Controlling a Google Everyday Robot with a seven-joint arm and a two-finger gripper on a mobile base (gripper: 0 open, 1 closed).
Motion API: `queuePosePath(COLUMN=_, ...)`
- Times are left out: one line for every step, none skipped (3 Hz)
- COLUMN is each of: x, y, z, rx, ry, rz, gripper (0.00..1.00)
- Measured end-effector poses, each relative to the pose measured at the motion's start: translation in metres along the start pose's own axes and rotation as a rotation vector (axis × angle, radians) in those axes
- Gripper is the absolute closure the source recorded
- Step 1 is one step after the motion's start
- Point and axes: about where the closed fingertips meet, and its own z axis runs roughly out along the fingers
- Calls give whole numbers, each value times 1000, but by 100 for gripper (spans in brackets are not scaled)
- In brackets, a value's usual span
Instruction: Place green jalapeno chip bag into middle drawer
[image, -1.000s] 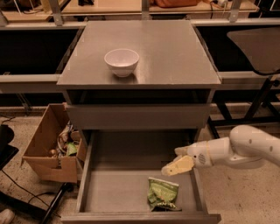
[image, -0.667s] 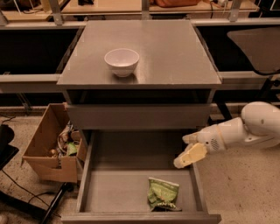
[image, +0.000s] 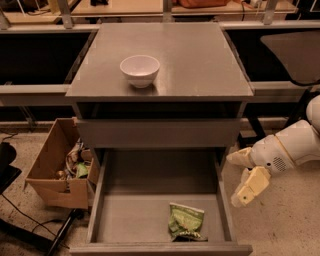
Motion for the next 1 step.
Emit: queuePosePath(x=0, y=25, z=-5, rx=51, ry=121, rz=-17, gripper=0)
